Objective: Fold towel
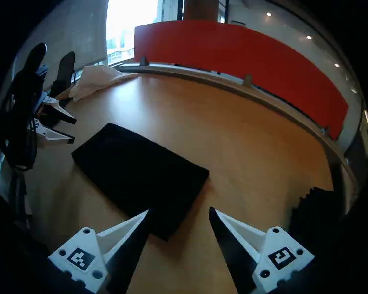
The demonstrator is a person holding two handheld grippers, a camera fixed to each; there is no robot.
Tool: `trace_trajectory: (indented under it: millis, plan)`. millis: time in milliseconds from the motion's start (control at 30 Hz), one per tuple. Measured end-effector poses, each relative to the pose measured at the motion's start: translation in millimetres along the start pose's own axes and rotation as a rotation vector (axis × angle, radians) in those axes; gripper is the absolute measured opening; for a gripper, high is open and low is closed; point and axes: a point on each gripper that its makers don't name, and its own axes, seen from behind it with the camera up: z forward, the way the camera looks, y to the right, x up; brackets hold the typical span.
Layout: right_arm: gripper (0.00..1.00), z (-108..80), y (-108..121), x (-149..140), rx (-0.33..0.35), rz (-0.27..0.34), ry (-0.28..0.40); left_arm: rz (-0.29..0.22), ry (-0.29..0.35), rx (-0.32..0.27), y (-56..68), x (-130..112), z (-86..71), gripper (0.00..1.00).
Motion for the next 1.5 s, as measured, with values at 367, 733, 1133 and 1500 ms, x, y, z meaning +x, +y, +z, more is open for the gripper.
trace_trajectory:
  millis: [367,733,1133,1500]
  plan:
    - [0.85,2.9,-6,-7,0.036,-0.032,-0.006,-0.053,0.008,0.026,-1.7,-11,-9.5,0.91]
    - [0.85,6.2,-12,-6,0.081,-0.087,-0.016,-0.145,0.026,0.068,-0.3,-29,-21.4,0.91]
    - [0.86,8.2,-15,-9,0.112,-0.127,-0.031,-0.201,0.049,0.105,-5.1,-35,-33.3,0.91]
    - [0.85,10.3,-14,-24,0.142,-0.161,-0.073,-0.239,0.06,0.134,-10.3,-48,-42.9,0.91]
